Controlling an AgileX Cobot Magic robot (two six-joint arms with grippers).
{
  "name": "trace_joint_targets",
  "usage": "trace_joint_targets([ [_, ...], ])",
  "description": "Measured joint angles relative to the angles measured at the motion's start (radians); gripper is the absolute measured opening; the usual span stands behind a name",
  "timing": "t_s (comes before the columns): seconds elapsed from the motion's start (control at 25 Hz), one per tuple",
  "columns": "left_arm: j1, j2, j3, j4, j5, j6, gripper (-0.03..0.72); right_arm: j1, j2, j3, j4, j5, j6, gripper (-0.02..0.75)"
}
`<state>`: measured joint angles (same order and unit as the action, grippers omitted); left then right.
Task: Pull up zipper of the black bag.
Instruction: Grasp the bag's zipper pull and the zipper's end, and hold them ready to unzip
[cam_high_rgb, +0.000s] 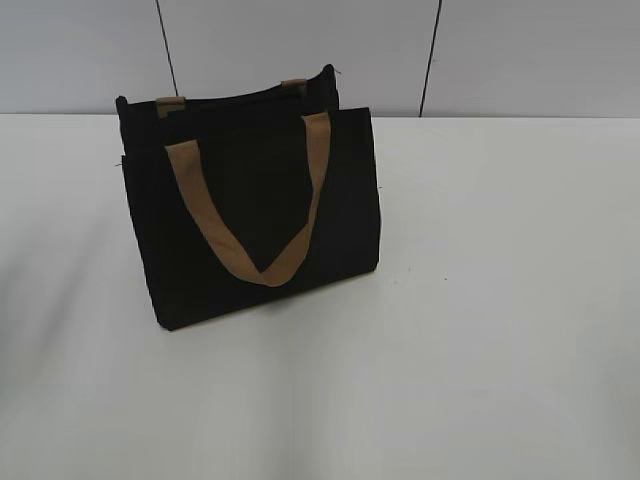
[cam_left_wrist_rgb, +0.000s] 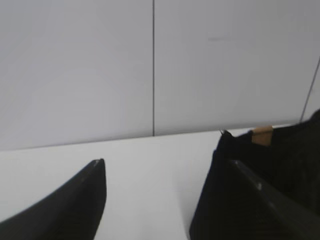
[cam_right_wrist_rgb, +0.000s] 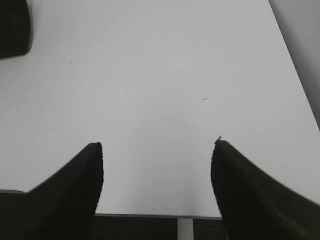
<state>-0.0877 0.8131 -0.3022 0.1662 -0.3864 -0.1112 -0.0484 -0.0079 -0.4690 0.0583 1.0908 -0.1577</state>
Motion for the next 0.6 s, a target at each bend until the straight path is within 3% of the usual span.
trace_joint_targets([
  [0.28,0.002,0.455,0.0,0.218,-0.338,-0.156,0.552,0.0,0.0,0.0,0.0,0.0,0.0,0.514],
  [0.6,0.085,0.875,-0.022,0.46,-0.617,-0.177,0.552,0.0,0.0,0.0,0.0,0.0,0.001,0.514],
])
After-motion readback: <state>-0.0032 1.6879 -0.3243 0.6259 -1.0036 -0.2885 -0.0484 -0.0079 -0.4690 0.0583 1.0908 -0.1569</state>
